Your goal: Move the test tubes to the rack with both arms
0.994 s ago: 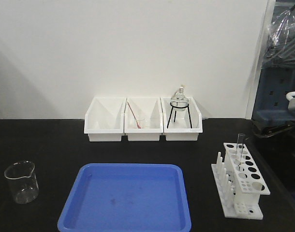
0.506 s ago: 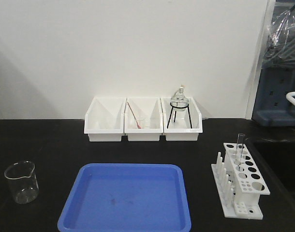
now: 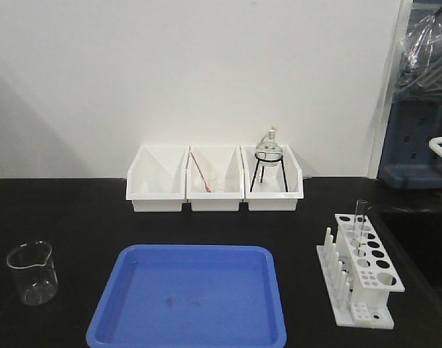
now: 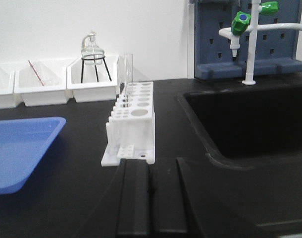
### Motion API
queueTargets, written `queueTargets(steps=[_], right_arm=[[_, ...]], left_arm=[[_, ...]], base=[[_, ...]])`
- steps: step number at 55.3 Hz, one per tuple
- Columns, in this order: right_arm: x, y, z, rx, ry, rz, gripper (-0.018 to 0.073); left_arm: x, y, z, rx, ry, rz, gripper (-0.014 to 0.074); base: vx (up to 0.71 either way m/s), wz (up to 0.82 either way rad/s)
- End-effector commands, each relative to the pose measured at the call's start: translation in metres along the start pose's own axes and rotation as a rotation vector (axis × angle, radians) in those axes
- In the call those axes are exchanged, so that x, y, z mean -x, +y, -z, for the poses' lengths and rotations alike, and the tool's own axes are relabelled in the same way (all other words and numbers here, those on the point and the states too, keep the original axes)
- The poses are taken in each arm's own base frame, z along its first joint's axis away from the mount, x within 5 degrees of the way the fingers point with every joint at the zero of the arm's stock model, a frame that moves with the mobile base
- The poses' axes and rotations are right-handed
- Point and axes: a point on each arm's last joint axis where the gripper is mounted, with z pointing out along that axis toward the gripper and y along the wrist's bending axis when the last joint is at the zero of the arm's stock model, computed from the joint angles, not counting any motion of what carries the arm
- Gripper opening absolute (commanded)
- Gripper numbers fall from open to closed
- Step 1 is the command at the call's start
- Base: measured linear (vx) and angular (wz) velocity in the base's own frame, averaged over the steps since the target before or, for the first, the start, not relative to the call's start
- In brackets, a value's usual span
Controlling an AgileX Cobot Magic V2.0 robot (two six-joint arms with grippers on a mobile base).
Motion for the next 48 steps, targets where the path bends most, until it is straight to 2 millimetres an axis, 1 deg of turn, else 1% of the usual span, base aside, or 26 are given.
queueTargets(steps=[1, 6, 48], right_arm=[[0.0036, 0.0003, 0.0011, 0.003, -0.061, 0.035, -0.0015], [0.0035, 0.0003, 0.0009, 0.003, -0.059, 0.055, -0.0014], [0.0029, 0.0003, 0.0007, 0.002, -0.052, 0.052, -0.0014]], left_arm=[[-0.0009, -0.0002, -0.0005, -0.002, -0.065, 0.006, -0.0007], [-0.0009, -0.0002, -0.0005, -0.002, -0.065, 0.006, -0.0007], [-0.0009, -0.0002, -0.0005, -0.002, -0.065, 0.006, -0.0007]], base=[[0.00, 0.00], [0.00, 0.00], [0.00, 0.00]])
